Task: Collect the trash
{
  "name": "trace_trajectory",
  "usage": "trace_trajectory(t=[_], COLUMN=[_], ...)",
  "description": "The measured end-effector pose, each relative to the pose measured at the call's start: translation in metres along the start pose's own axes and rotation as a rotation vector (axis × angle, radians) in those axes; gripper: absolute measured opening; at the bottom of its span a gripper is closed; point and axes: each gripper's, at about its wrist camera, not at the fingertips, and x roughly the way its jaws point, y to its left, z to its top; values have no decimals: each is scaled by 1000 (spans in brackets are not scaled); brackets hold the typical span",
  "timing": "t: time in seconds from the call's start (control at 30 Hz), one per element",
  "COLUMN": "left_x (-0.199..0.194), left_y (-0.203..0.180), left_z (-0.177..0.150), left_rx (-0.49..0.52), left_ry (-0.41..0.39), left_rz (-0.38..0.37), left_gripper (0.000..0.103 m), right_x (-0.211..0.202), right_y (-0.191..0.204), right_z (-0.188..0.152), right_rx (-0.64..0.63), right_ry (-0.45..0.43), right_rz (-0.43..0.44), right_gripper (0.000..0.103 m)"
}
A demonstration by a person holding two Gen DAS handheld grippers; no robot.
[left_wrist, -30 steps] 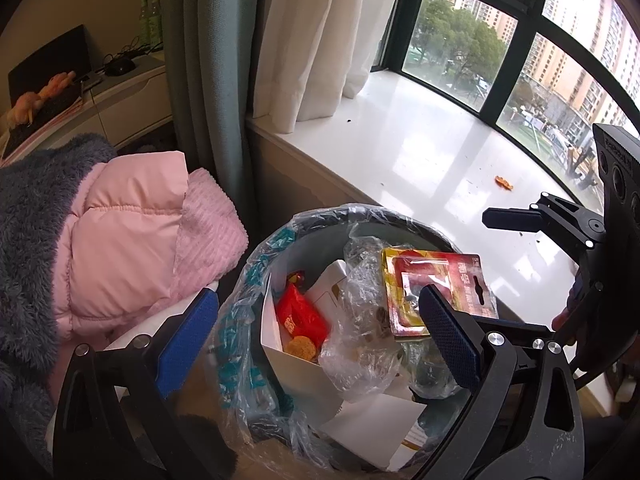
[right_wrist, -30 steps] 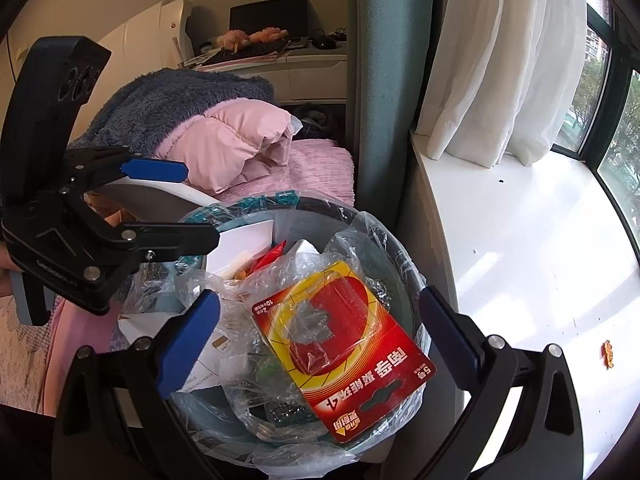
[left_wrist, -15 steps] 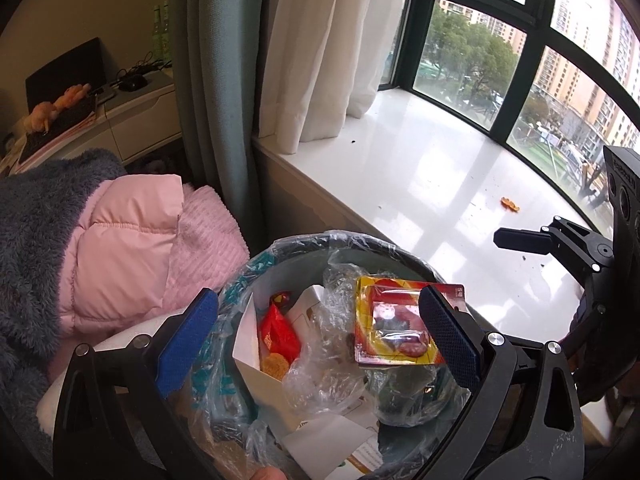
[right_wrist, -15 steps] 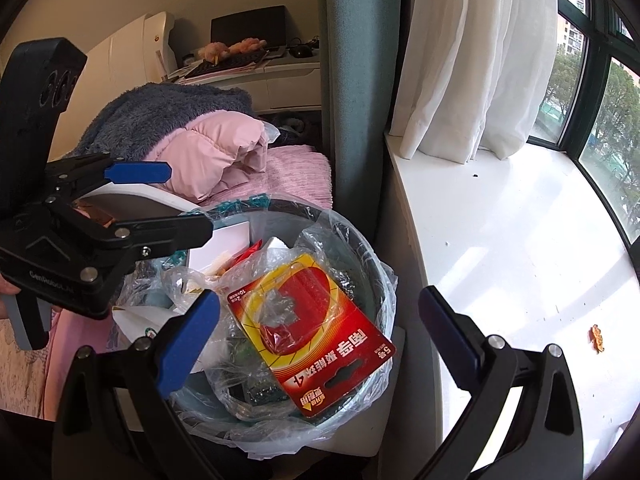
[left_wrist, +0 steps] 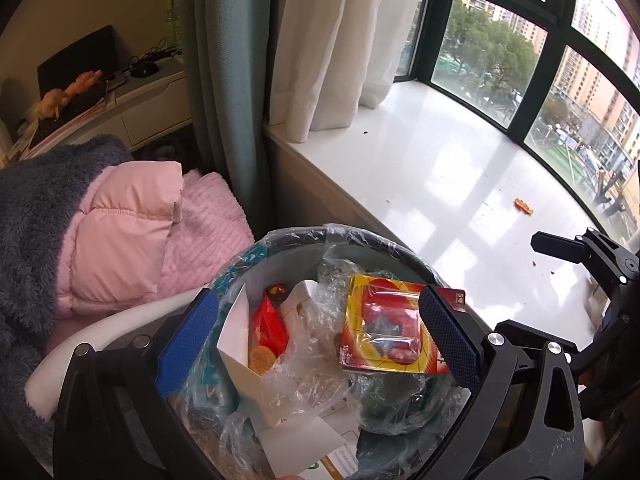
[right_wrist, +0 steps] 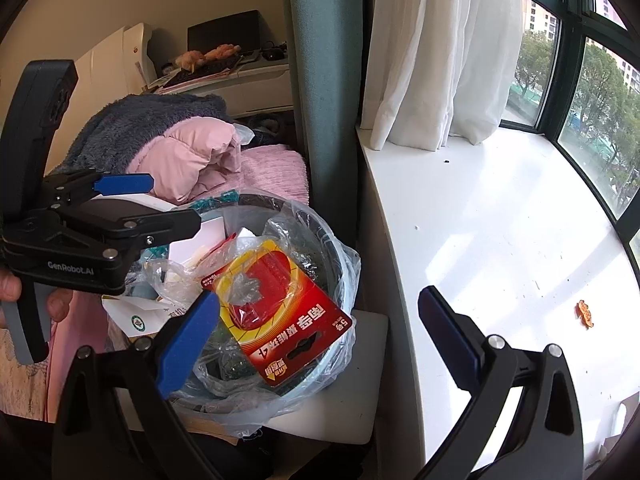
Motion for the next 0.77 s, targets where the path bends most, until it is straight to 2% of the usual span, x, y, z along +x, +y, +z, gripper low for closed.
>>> trace_trajectory(t=[0.5, 0.77], left_x=[4, 7], left_y=[-14, -21], left_z=[-1, 2], left_rx=[28, 48], left_ry=[11, 47], left_rz=[-15, -19], left_gripper=[97, 97], right_x=[1, 0], right_y=[-3, -8], right_z=[1, -2], right_rx=[6, 21], right_ry=[10, 15], right_rz=[-5, -7], right_gripper=[97, 97])
